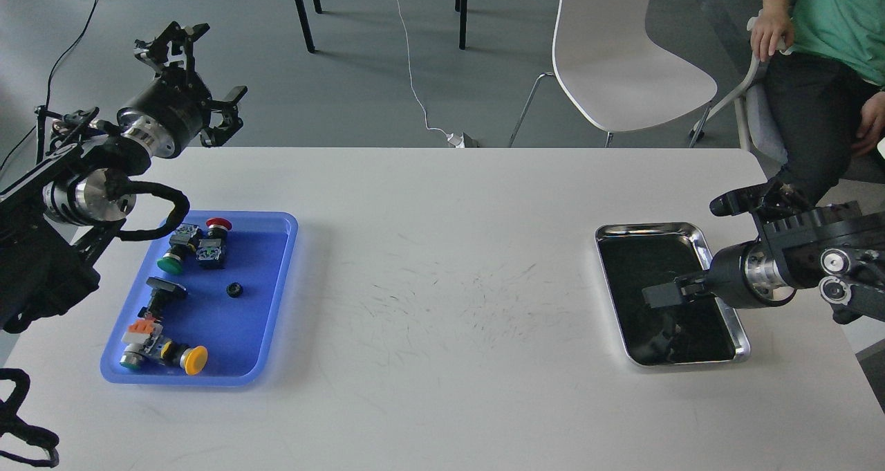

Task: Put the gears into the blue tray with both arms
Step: 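Grasp another small black part in the metal tray with the right gripper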

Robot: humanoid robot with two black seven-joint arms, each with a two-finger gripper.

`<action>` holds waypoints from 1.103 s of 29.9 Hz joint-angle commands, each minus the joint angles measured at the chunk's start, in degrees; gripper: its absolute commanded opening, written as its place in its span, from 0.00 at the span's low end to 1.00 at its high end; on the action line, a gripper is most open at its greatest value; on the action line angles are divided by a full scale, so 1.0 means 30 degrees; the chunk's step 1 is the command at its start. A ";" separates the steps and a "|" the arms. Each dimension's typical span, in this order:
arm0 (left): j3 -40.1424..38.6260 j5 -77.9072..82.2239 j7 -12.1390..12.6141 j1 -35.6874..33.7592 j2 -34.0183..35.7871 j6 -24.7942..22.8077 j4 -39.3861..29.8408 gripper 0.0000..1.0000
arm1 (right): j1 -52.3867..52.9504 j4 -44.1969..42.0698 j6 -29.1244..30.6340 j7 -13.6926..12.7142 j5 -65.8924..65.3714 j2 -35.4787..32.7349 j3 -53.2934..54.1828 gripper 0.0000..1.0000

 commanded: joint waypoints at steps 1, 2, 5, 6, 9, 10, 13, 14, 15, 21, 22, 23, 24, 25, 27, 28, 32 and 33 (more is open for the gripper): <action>0.0000 -0.0001 0.0001 -0.0023 0.0025 -0.0001 0.0016 0.98 | -0.0048 -0.0445 -0.0002 0.0003 0.0015 0.0734 -0.0112 0.95; 0.0000 -0.0001 0.0001 -0.0023 0.0025 -0.0001 -0.0013 0.98 | -0.0019 -0.0562 -0.0002 0.0003 0.0015 0.0939 -0.0229 0.95; 0.0000 -0.0001 0.0001 -0.0023 0.0084 -0.0001 -0.0013 0.98 | 0.0040 -0.0710 -0.0002 0.0003 0.0015 0.1087 -0.0522 0.94; 0.0000 -0.0001 0.0001 -0.0023 0.0084 -0.0001 0.0016 0.98 | 0.0040 -0.0739 0.0027 0.0003 0.0015 0.1088 -0.0552 0.94; 0.0000 -0.0001 0.0001 -0.0023 0.0113 -0.0001 -0.0013 0.98 | 0.0040 -0.0856 0.0086 0.0003 0.0015 0.1117 -0.0581 0.93; 0.0000 -0.0001 0.0001 -0.0023 0.0113 -0.0001 0.0016 0.98 | 0.0011 -0.0885 0.0231 0.0032 0.0015 0.1117 -0.0581 0.92; 0.0000 -0.0001 0.0001 -0.0023 0.0142 -0.0001 -0.0013 0.98 | 0.0011 -0.1002 0.0367 0.0032 -0.0014 0.1146 -0.0581 0.91; 0.0000 -0.0001 0.0001 -0.0023 0.0143 -0.0001 -0.0013 0.98 | 0.0011 -0.1090 0.0367 0.0032 -0.0014 0.1233 -0.0581 0.91; 0.0000 -0.0001 0.0001 -0.0023 0.0143 -0.0001 -0.0013 0.98 | -0.0018 -0.1148 0.0367 0.0032 -0.0043 0.1321 -0.0581 0.90; 0.0000 -0.0001 0.0002 -0.0023 0.0143 -0.0001 -0.0013 0.98 | -0.0019 -0.1646 0.0367 0.0032 -0.0044 0.1849 -0.0611 0.85; 0.0000 -0.0001 0.0001 -0.0023 0.0172 -0.0001 0.0016 0.98 | -0.0019 -0.1705 0.0367 0.0032 -0.0044 0.1907 -0.0611 0.84; 0.0000 -0.0001 0.0001 -0.0023 0.0172 -0.0001 0.0016 0.98 | -0.0019 -0.1764 0.0367 0.0032 -0.0044 0.1908 -0.0611 0.82; 0.0000 -0.0001 0.0001 -0.0023 0.0172 -0.0001 0.0016 0.98 | -0.0019 -0.1793 0.0367 0.0032 -0.0044 0.1908 -0.0640 0.81; 0.0000 -0.0001 0.0001 -0.0023 0.0172 -0.0001 0.0016 0.98 | 0.0010 -0.1852 0.0367 0.0061 -0.0044 0.1937 -0.0814 0.80; 0.0000 -0.0001 0.0001 -0.0023 0.0172 -0.0001 0.0016 0.98 | 0.0127 -0.1969 0.0367 0.0091 -0.0014 0.2141 -0.1137 0.79; 0.0000 -0.0001 0.0001 -0.0023 0.0172 -0.0001 0.0016 0.98 | 0.0128 -0.1998 0.0367 0.0120 -0.0014 0.2287 -0.1225 0.77; 0.0000 -0.0001 0.0001 -0.0023 0.0143 -0.0001 0.0016 0.98 | 0.0069 -0.2466 0.0367 0.0120 -0.0043 0.2552 -0.1255 0.68; 0.0000 -0.0001 0.0030 -0.0023 0.0172 -0.0001 0.0016 0.98 | 0.0069 -0.2641 0.0367 0.0120 -0.0044 0.2668 -0.1255 0.64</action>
